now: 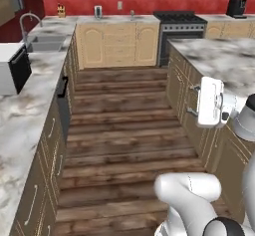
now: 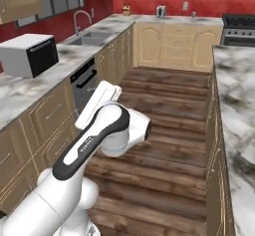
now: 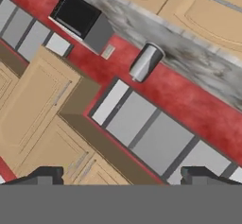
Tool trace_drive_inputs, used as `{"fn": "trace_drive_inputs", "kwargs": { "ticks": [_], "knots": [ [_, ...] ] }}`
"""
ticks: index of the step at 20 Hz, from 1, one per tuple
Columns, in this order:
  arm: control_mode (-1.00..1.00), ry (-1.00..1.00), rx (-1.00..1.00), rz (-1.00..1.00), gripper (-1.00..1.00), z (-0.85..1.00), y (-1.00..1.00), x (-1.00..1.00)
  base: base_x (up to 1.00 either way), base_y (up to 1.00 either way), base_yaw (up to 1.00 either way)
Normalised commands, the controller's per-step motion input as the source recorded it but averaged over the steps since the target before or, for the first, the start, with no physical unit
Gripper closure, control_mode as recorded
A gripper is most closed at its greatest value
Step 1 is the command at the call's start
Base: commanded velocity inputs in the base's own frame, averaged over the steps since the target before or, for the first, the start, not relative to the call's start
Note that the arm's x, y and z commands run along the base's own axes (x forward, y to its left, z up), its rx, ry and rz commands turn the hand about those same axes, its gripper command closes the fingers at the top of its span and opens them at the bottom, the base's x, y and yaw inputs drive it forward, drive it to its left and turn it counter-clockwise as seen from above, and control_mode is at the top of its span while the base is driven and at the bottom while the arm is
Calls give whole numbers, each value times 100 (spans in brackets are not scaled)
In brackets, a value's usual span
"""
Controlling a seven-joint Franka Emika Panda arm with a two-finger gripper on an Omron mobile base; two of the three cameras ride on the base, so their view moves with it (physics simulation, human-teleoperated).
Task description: Retrieve the wine glasses from the counter and place one next to each plate.
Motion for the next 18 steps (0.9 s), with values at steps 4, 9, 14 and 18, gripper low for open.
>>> {"fn": "trace_drive_inputs", "kwargs": {
  "ticks": [4,9,14,18],
  "knots": [
    [100,0,0,0,-100,0,0,0,100,-1,0],
    [100,0,0,0,-100,0,0,0,100,0,0],
    [100,0,0,0,-100,0,0,0,100,0,0],
    [100,0,0,0,-100,0,0,0,100,0,0]
  ]
}}
